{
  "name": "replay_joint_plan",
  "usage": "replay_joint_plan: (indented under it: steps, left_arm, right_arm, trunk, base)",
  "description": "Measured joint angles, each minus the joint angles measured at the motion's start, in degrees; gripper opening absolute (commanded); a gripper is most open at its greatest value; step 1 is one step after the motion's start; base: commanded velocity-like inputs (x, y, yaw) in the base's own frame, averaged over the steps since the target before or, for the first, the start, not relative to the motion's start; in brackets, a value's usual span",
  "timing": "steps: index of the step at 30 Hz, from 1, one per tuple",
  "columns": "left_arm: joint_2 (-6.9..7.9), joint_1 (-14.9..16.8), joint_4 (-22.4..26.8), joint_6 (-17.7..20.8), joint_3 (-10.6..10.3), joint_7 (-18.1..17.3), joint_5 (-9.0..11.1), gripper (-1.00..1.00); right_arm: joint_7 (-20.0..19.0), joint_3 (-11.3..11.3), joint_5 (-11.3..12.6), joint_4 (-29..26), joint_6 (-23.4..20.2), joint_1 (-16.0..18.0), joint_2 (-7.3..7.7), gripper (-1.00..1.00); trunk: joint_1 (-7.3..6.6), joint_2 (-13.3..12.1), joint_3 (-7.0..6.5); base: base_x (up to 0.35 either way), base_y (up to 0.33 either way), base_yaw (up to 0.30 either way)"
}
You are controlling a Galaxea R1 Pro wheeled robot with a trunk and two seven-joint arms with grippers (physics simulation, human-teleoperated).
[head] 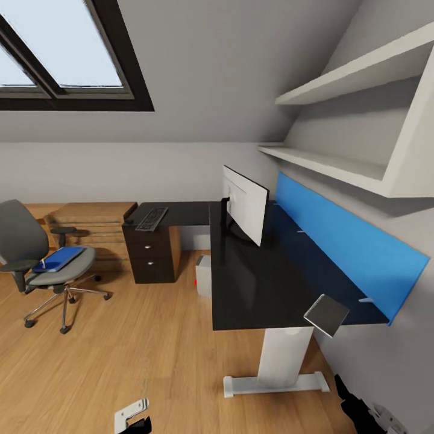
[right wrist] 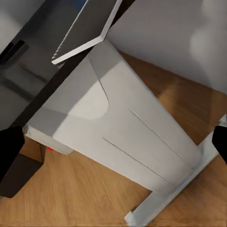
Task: In the bedroom, organize the workspace by keeping the computer under the desk, ensuring the monitor is on the desk, placing the keyboard on the desk next to the monitor, placing the mouse on the desk next to the keyboard, moving the folder from the swivel chair onto the desk next to the mouse, stacking the notebook on top of the folder with the pen on top of the notebook, and positioning the swivel chair next to the desk.
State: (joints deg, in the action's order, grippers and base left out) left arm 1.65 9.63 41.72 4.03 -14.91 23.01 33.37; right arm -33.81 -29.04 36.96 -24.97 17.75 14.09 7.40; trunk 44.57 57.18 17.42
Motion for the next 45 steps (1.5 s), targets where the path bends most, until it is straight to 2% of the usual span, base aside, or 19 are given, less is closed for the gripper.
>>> replay_joint_plan:
  steps: [1, 4, 5, 7, 8, 10, 11, 13, 14, 16, 19, 22, 28, 37, 45]
  left_arm:
    - [-0.03, 0.00, 0.00, 0.00, -0.04, -0.02, 0.00, 1.00]
    - [-0.02, 0.00, -0.01, -0.01, -0.28, -0.04, 0.00, 1.00]
    - [-0.01, 0.00, -0.01, -0.01, -0.47, -0.05, 0.02, 1.00]
    - [0.00, 0.00, -0.01, -0.01, -0.59, -0.05, 0.04, 1.00]
    - [0.01, 0.00, -0.01, -0.01, -0.67, -0.06, 0.06, 1.00]
    - [0.01, 0.00, -0.01, -0.01, -0.74, -0.06, 0.07, 1.00]
    - [0.01, 0.00, -0.01, -0.01, -0.75, -0.06, 0.07, 1.00]
    - [0.01, 0.00, -0.02, -0.02, -0.79, -0.06, 0.04, 1.00]
    - [0.01, 0.00, -0.02, -0.03, -0.77, -0.06, 0.04, 1.00]
    - [0.01, 0.00, -0.01, -0.06, -0.72, -0.06, 0.03, 1.00]
    - [0.01, 0.00, -0.01, -0.09, -0.57, 0.00, 0.04, 1.00]
    - [0.02, 0.00, -0.01, -0.13, -0.50, 0.00, 0.05, 1.00]
    - [0.02, 0.00, -0.01, -0.18, -0.46, 0.02, 0.02, 1.00]
    - [0.02, 0.00, -0.08, -0.19, -0.47, 0.02, 0.06, 1.00]
    - [-0.03, 0.00, -0.11, -0.21, -0.69, 0.02, 0.01, 1.00]
  right_arm:
    - [-1.15, -0.45, 1.46, -0.13, -4.33, 0.00, 0.56, 1.00]
    - [-2.33, -1.05, 4.54, -0.59, -12.75, 0.02, 1.59, 1.00]
    - [-2.78, -1.25, 6.66, -1.44, -18.90, 0.07, 2.36, 1.00]
    - [-3.06, -1.28, 8.60, -2.95, -24.89, 0.14, 3.08, 1.00]
    - [-3.27, -1.41, 10.51, -4.96, -30.60, 0.23, 3.54, 1.00]
    - [-3.33, -1.53, 13.11, -8.38, -37.06, 0.36, 3.96, 1.00]
    - [-3.22, -1.56, 13.88, -9.54, -38.55, 0.41, 4.05, 1.00]
    - [-1.65, -1.62, 16.99, -13.57, -42.01, 0.84, 4.55, 1.00]
    - [0.26, -1.66, 19.40, -15.60, -43.22, 1.47, 5.63, 1.00]
    - [1.42, -1.65, 21.00, -16.47, -43.69, 1.86, 6.68, 1.00]
    - [2.83, -1.56, 24.70, -17.38, -44.26, 2.45, 8.70, 1.00]
    - [2.05, -1.42, 26.10, -18.02, -44.52, 2.64, 9.36, 1.00]
    - [-0.54, -1.36, 26.50, -17.50, -44.71, 2.72, 9.79, 1.00]
    - [0.48, -1.52, 26.58, -14.28, -44.29, 2.73, 9.93, 1.00]
    - [1.15, -2.02, 26.79, -13.62, -43.97, 2.67, 10.00, 1.00]
  trunk:
    - [0.22, 0.40, 0.18]
    - [0.88, 1.61, 0.72]
    - [1.10, 2.01, 0.90]
    - [1.54, 2.81, 1.26]
    - [1.76, 3.21, 1.43]
    - [1.76, 3.23, 1.44]
    - [1.76, 3.23, 1.44]
    - [1.76, 3.23, 1.44]
    - [1.76, 3.23, 1.44]
    - [1.76, 3.23, 1.44]
    - [1.76, 3.23, 1.44]
    - [1.77, 3.23, 1.44]
    - [1.76, 3.23, 1.44]
    - [1.77, 3.23, 1.44]
    - [1.77, 3.23, 1.44]
  base:
    - [0.000, 0.000, 0.000]
    - [0.000, 0.000, 0.000]
    - [0.000, 0.000, 0.000]
    - [0.000, 0.000, 0.000]
    - [0.000, 0.000, 0.000]
    - [0.000, 0.000, 0.000]
    - [0.000, 0.000, 0.000]
    - [0.000, 0.000, 0.000]
    - [0.000, 0.000, 0.000]
    - [0.000, 0.000, 0.000]
    - [0.000, 0.000, 0.000]
    - [0.000, 0.000, 0.000]
    - [0.000, 0.000, 0.000]
    - [0.000, 0.000, 0.000]
    - [0.000, 0.000, 0.000]
